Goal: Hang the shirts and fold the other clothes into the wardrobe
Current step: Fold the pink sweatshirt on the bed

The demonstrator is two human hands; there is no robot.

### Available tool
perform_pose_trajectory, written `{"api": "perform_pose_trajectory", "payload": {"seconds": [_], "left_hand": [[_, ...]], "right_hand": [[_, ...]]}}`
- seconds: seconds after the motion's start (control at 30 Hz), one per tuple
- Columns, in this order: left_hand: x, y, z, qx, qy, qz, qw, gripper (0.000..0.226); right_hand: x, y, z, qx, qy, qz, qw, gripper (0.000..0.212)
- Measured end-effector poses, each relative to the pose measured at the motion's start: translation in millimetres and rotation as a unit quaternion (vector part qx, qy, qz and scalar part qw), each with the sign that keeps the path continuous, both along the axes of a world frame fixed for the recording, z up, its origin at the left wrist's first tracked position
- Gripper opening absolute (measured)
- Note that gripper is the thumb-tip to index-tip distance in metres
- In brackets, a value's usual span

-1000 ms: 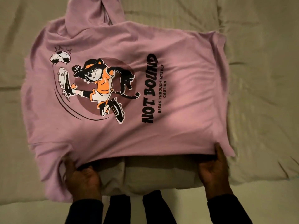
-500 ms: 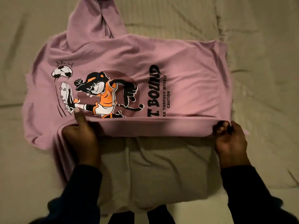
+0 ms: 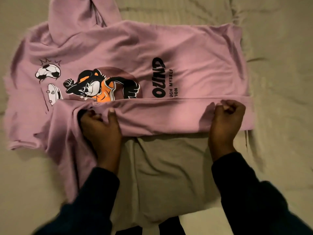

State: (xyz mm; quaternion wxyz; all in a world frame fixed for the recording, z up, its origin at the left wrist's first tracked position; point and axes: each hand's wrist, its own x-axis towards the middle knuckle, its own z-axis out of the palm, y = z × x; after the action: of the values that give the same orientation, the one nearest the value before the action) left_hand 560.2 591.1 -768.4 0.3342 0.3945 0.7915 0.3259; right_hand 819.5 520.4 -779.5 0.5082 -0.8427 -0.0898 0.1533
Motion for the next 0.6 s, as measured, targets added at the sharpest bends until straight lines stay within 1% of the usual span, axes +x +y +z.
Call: {"api": "perform_pose_trajectory", "payload": {"seconds": [0.03, 0.07, 0.1, 0.13, 0.17, 0.2, 0.27, 0.33, 0.4, 0.47, 0.53, 0.57, 0.6], "left_hand": [[6, -14, 0, -0.024, -0.041, 0.039, 0.998, 0.044], [12, -27, -1, -0.065, -0.092, 0.083, 0.99, 0.035], [17, -38, 1, -0.117, -0.147, 0.134, 0.973, 0.025], [22, -45, 4, -0.174, -0.236, 0.187, 0.937, 0.019], [23, -49, 5, -0.209, -0.307, 0.23, 0.9, 0.02], [21, -49, 7, -0.219, -0.347, 0.243, 0.879, 0.02], [15, -37, 9, -0.22, -0.372, 0.225, 0.873, 0.018], [7, -24, 4, -0.218, -0.375, 0.219, 0.874, 0.016], [1, -17, -2, -0.204, -0.358, 0.234, 0.881, 0.014], [-1, -18, -7, -0.151, -0.309, 0.258, 0.903, 0.007], [-2, -23, -11, -0.088, -0.233, 0.266, 0.931, 0.014], [-2, -27, -13, -0.068, -0.202, 0.265, 0.94, 0.019], [3, -33, -12, -0.056, -0.176, 0.267, 0.946, 0.024]], "right_hand": [[-14, -6, 0, -0.007, -0.015, 0.008, 1.0, 0.019], [-29, -14, 1, -0.017, -0.004, -0.002, 1.0, 0.017], [-45, -21, 2, -0.031, 0.031, -0.03, 0.999, 0.02], [-56, -27, 2, -0.052, 0.089, -0.069, 0.992, 0.028], [-63, -33, 3, -0.063, 0.148, -0.113, 0.98, 0.038], [-65, -38, 4, -0.065, 0.209, -0.146, 0.965, 0.042], [-55, -40, 8, -0.061, 0.297, -0.173, 0.937, 0.042], [-39, -40, 14, -0.038, 0.34, -0.17, 0.924, 0.035], [-21, -41, 16, -0.017, 0.371, -0.15, 0.916, 0.027], [-6, -42, 17, -0.017, 0.39, -0.149, 0.908, 0.024], [6, -46, 16, -0.016, 0.364, -0.184, 0.913, 0.026], [10, -47, 15, -0.016, 0.334, -0.202, 0.921, 0.024], [13, -48, 13, -0.03, 0.277, -0.208, 0.938, 0.019]]}}
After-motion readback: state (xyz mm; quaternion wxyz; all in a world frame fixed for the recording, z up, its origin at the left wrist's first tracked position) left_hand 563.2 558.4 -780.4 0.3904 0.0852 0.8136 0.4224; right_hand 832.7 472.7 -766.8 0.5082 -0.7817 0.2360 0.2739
